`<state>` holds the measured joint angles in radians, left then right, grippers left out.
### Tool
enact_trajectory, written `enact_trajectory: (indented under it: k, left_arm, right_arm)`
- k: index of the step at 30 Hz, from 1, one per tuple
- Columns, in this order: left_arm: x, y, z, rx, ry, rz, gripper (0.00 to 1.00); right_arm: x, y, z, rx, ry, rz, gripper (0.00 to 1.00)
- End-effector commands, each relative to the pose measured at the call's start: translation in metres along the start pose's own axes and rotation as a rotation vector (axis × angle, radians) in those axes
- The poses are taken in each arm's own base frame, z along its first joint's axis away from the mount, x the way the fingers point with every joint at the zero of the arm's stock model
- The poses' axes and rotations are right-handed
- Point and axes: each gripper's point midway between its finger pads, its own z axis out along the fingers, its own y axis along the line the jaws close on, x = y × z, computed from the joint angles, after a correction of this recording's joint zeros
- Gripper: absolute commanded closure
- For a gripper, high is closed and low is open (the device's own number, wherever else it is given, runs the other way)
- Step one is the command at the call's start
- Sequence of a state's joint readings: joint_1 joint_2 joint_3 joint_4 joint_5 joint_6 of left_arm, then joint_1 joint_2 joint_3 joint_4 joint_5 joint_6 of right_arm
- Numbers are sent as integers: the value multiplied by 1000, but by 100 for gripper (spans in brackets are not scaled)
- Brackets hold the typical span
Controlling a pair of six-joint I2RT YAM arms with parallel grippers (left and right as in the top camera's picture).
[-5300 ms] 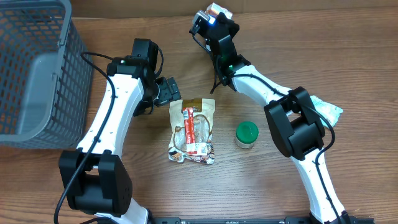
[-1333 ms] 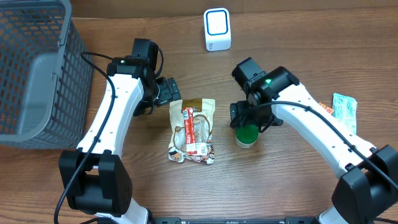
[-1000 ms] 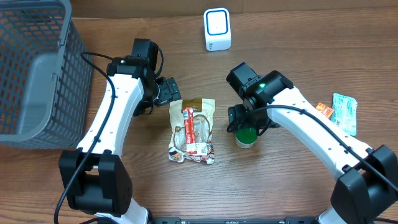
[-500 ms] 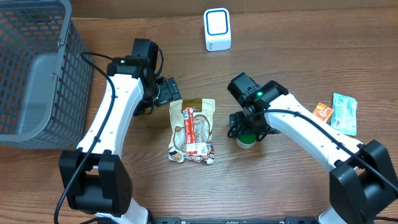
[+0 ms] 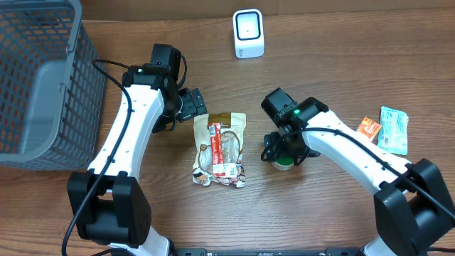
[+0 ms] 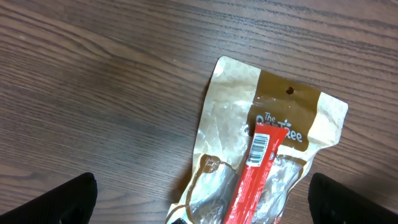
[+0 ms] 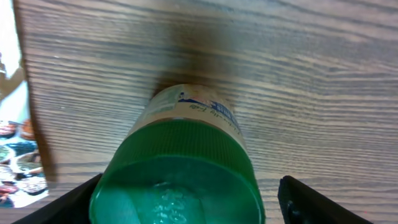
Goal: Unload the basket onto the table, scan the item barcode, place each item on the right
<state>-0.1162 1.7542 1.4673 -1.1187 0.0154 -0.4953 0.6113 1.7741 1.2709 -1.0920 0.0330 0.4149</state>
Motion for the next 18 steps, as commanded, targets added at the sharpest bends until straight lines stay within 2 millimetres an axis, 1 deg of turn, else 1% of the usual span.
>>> enact_trajectory:
  k: [1,8,10,11,13,18]
  left_arm:
    - [-6,-5,-13,24,-37,-3,0]
    - [-6,-5,-13,24,-37,-3,0]
    - [-6,-5,-13,24,-37,-3,0]
    - [-6,-5,-13,24,-37,-3,0]
    - [-6,-5,-13,24,-37,-3,0]
    - [-6,-5,-13,24,-37,-3,0]
  right_arm:
    - [-1,-3,4,18,-5,9,15]
    - [-1,-5,4,24,-5,9,16]
    - [-1,-9,4,46,-8,9,17]
    - [0,-16,3,82,-10,10,17]
    - [0,-21,3,106,-11,14,17]
    - [-2,-26,3,110,-12,58,17]
